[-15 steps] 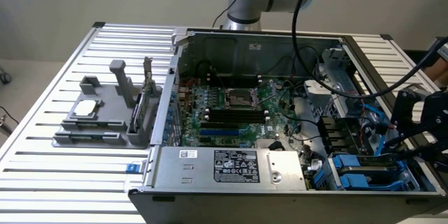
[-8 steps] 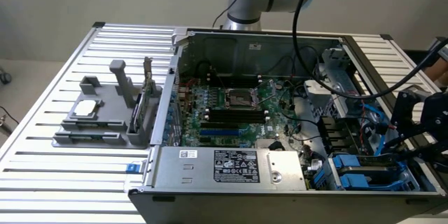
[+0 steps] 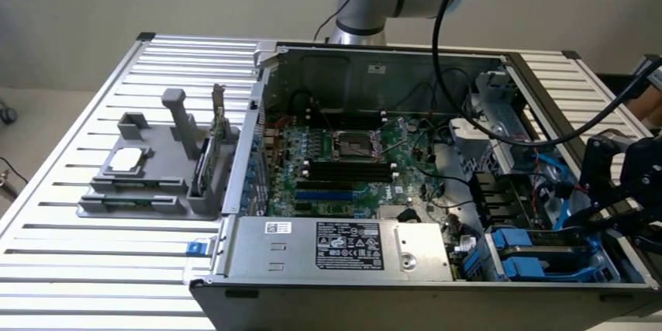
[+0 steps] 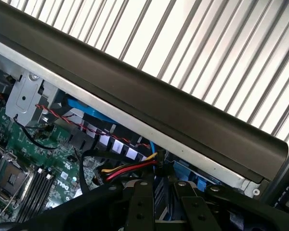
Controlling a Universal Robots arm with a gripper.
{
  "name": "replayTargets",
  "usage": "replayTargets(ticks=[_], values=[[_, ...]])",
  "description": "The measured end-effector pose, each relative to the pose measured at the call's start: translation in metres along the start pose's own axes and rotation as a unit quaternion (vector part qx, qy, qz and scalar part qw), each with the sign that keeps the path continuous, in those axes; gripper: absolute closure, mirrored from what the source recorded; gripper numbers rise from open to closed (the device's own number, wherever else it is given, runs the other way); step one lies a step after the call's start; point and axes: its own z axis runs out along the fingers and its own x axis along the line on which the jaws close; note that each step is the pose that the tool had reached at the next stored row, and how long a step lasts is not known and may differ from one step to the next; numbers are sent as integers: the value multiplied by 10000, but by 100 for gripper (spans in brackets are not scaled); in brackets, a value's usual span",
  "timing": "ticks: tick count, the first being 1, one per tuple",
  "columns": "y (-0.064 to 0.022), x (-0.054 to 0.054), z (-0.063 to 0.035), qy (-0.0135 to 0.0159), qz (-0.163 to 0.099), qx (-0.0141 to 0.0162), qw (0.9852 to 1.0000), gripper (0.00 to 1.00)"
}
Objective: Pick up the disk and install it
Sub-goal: 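Insert the disk into the insertion slot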
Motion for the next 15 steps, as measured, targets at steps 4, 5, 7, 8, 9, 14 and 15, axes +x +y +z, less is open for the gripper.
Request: replayTargets(ticks=[4,5,7,8,9,14,15], values=[[1,1,6,0,20,-4,10000,79],[1,1,7,-1,25,-5,10000,79],[1,3,10,0,35,-7,10000,81],[1,3,10,0,39,-7,10000,81],[2,4,10,0,43,-8,10000,83],[6,13,12,0,56,-8,10000,83],[7,15,13,1,57,-8,10000,83]])
